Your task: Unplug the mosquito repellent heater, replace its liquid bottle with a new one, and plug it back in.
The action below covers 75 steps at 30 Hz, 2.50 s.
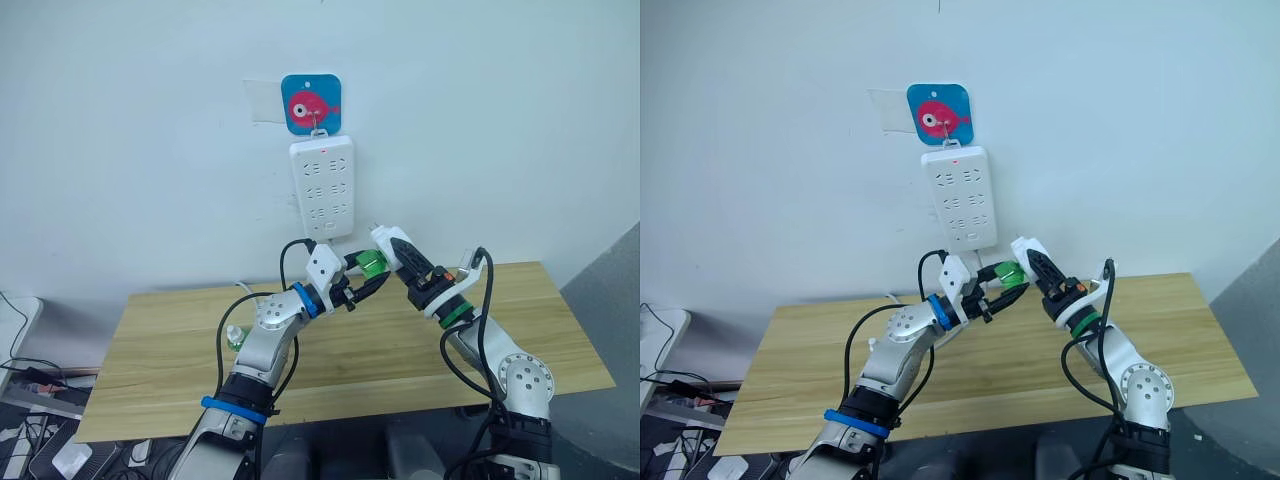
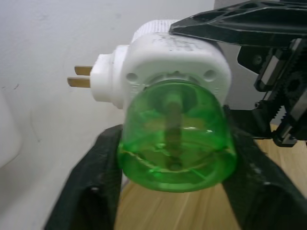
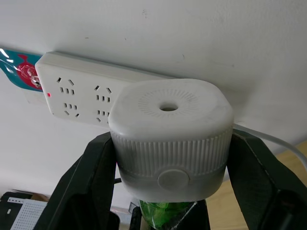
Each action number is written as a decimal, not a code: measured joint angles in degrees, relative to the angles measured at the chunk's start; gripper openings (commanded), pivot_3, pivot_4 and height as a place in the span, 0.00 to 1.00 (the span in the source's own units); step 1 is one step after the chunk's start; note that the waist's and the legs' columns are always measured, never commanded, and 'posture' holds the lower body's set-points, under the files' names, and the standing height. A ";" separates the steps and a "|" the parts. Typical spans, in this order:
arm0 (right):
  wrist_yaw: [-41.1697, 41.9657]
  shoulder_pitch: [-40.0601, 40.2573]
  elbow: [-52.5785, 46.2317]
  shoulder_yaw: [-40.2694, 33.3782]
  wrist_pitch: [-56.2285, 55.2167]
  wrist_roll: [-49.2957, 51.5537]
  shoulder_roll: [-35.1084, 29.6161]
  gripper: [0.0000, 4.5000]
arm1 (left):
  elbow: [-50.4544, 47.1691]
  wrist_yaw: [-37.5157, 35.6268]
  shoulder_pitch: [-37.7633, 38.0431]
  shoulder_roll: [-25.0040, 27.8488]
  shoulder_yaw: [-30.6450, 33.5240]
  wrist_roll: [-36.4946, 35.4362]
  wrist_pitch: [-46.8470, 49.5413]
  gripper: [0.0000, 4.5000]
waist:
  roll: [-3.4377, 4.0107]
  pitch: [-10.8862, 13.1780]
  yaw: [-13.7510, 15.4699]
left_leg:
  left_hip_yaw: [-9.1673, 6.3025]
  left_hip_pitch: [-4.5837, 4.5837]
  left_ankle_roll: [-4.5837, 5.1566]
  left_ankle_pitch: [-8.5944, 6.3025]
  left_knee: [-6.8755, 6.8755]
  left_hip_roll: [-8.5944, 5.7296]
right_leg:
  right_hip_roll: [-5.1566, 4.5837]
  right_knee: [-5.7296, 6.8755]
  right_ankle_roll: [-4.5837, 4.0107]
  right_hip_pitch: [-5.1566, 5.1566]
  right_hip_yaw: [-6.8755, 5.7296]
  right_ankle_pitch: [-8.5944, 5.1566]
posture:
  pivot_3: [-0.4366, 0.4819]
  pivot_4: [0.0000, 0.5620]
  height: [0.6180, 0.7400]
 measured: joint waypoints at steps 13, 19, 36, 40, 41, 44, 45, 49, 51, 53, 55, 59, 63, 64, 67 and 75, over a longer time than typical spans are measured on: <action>7.25 -1.29 2.77 3.77 9.59 0.07 -14.85 1.00 | -1.34 -7.30 0.82 9.75 0.16 0.10 -0.06 0.50 | -0.01 -0.01 0.01 | 0.05 0.01 0.09 -0.05 0.03 0.00 | 0.06 -0.05 0.00 0.04 0.01 0.00 | 0.34 0.21 1.00; 18.90 -8.62 12.78 4.53 24.07 2.84 -27.66 1.00 | -3.18 -16.39 0.99 14.93 -0.10 -0.20 -0.65 0.50 | -0.02 0.00 0.14 | 0.08 0.00 0.20 -0.11 0.07 0.07 | 0.07 -0.08 0.00 0.07 -0.02 0.00 | 0.36 0.22 1.00; 33.20 -18.47 21.89 9.01 38.19 -7.90 -31.27 1.00 | -7.97 -22.40 2.40 16.88 -2.17 0.17 -1.27 0.50 | -0.03 0.00 0.66 | 0.12 -0.09 0.24 -0.13 0.13 0.11 | -0.19 -0.06 0.00 0.03 -0.04 0.00 | 0.41 0.22 1.00; 36.29 -18.46 21.43 10.99 38.06 -10.59 -30.28 1.00 | -10.38 -22.89 2.26 16.29 -3.41 0.07 -1.21 0.50 | -0.03 0.00 0.69 | 0.12 -0.09 0.24 -0.13 0.12 0.10 | -0.19 -0.06 0.00 0.03 -0.04 0.00 | 0.41 0.21 1.00; 36.99 -18.51 21.36 11.00 37.97 -11.41 -30.28 1.00 | -10.38 -22.91 2.27 16.34 -3.48 0.07 -1.07 0.50 | -0.03 0.00 0.70 | 0.11 -0.09 0.23 -0.13 0.13 0.11 | -0.19 -0.05 0.00 0.02 -0.05 0.00 | 0.41 0.21 1.00; 38.44 -19.01 21.36 10.97 37.94 -13.17 -30.29 1.00 | -10.44 -22.89 2.26 16.43 -3.48 0.07 -0.92 0.50 | -0.03 0.00 0.69 | 0.11 -0.09 0.23 -0.13 0.13 0.10 | -0.19 -0.06 0.00 0.03 -0.05 0.00 | 0.40 0.20 1.00; 38.80 -19.18 21.39 10.85 38.06 -13.52 -30.28 1.00 | -10.45 -22.90 2.26 16.43 -3.48 0.06 -0.93 0.50 | -0.03 0.00 0.70 | 0.11 -0.09 0.23 -0.13 0.13 0.10 | -0.19 -0.06 0.00 0.03 -0.05 0.00 | 0.40 0.20 1.00; 40.08 -19.51 21.46 10.52 39.68 -13.60 -30.32 1.00 | -10.52 -22.91 2.14 16.06 -3.48 0.03 -1.32 0.50 | -0.03 0.00 0.71 | 0.11 -0.09 0.23 -0.13 0.13 0.10 | -0.19 -0.07 0.00 0.03 -0.05 0.00 | 0.40 0.20 1.00; 40.78 -19.51 21.30 10.52 40.89 -13.60 -30.53 1.00 | -10.50 -22.83 2.11 15.87 -3.48 0.03 -1.52 0.50 | -0.03 0.00 0.71 | 0.11 -0.09 0.23 -0.13 0.13 0.10 | -0.20 -0.06 0.00 0.02 -0.05 0.00 | 0.40 0.19 1.00; 41.39 -19.51 20.64 10.16 42.20 -13.56 -30.69 0.96 | -10.46 -22.73 1.93 15.69 -3.48 0.03 -1.70 0.50 | -0.03 0.00 0.71 | 0.11 -0.09 0.23 -0.13 0.13 0.10 | -0.20 -0.07 0.00 0.03 -0.05 0.00 | 0.40 0.19 1.00; 41.40 -19.51 20.63 9.55 43.00 -13.56 -30.66 0.88 | -10.45 -22.60 1.77 15.40 -3.48 0.03 -2.04 0.50 | -0.04 -0.01 0.73 | 0.11 -0.09 0.23 -0.13 0.13 0.09 | -0.20 -0.07 0.00 0.03 -0.05 0.00 | 0.40 0.19 1.00; 41.66 -19.56 20.59 7.89 44.02 -13.48 -29.96 0.66 | -10.15 -22.35 1.79 15.17 -3.33 0.03 -2.33 0.50 | -0.05 -0.02 0.71 | 0.11 -0.09 0.23 -0.13 0.13 0.10 | -0.21 -0.05 0.00 0.02 -0.05 0.00 | 0.40 0.18 1.00; 41.11 -19.57 20.75 6.81 44.87 -13.91 -28.98 0.66 | -10.16 -22.56 1.85 15.38 -3.29 -0.01 -2.34 0.50 | -0.06 -0.02 0.72 | 0.12 -0.09 0.23 -0.13 0.14 0.09 | -0.21 -0.05 0.00 0.02 -0.04 0.00 | 0.40 0.17 1.00; 41.11 -19.57 20.76 6.80 44.91 -13.95 -28.95 0.66 | -10.16 -22.58 1.86 15.40 -3.29 -0.02 -2.34 0.50 | -0.05 -0.02 0.72 | 0.12 -0.09 0.23 -0.13 0.14 0.08 | -0.21 -0.05 0.00 0.01 -0.04 0.00 | 0.40 0.17 1.00; 41.12 -19.72 20.76 6.68 45.49 -14.19 -28.89 0.66 | -10.29 -22.74 2.17 15.41 -3.30 -0.09 -2.35 0.50 | -0.05 -0.03 0.72 | 0.12 -0.09 0.22 -0.13 0.14 0.08 | -0.21 -0.05 0.00 0.01 -0.04 0.00 | 0.40 0.16 1.00; 41.18 -19.78 20.72 6.47 45.84 -14.23 -28.89 0.66 | -10.32 -22.78 2.26 15.35 -3.31 -0.23 -2.54 0.50 | -0.07 -0.08 0.71 | 0.12 -0.09 0.22 -0.12 0.14 0.08 | -0.22 -0.05 0.00 0.01 -0.04 0.00 | 0.40 0.15 1.00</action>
